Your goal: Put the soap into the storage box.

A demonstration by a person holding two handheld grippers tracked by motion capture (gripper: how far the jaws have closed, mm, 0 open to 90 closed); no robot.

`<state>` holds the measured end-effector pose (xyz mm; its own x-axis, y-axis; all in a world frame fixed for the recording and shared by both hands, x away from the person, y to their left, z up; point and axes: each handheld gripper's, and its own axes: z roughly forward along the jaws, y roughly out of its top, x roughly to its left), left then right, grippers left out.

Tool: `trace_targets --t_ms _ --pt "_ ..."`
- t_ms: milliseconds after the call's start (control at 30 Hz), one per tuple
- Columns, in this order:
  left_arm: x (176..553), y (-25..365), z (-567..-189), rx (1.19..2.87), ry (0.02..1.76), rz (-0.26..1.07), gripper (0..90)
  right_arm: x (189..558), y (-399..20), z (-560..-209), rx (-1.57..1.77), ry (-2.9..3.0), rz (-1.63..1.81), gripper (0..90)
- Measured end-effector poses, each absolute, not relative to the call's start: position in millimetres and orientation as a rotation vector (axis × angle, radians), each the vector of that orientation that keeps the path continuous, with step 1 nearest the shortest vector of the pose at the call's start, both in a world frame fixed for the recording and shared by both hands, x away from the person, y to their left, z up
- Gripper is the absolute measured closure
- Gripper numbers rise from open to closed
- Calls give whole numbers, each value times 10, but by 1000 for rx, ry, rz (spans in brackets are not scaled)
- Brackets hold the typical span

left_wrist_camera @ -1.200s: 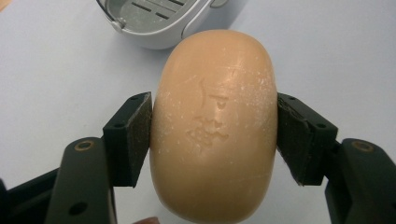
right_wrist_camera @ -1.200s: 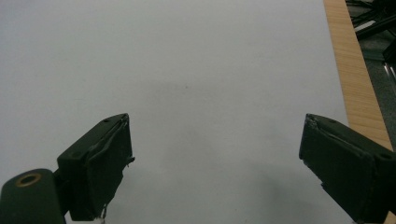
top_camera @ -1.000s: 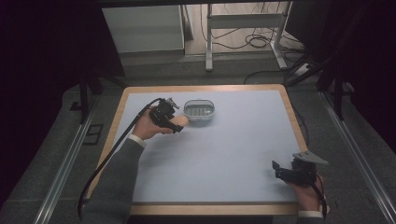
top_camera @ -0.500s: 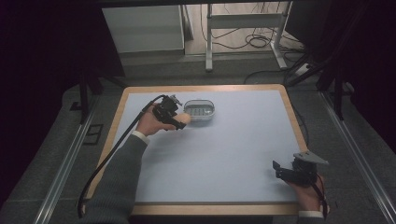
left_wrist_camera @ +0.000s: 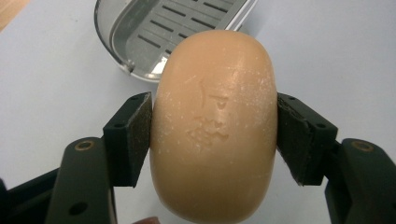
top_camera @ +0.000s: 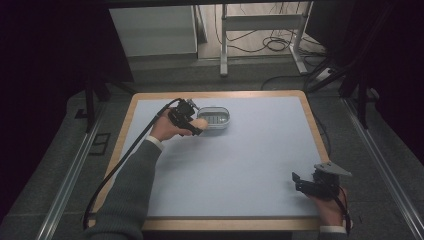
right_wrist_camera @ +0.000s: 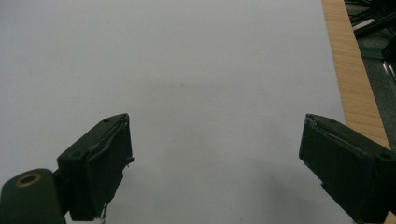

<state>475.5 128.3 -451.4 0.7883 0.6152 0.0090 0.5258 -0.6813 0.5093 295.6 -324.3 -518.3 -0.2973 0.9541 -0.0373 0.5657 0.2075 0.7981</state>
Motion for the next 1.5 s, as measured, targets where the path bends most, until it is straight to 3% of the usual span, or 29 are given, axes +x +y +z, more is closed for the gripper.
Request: trace_targets --t_ms 1500 --pt "5379 722 -4502 2576 760 216 332 2964 -3325 -5189 1424 1933 934 93"
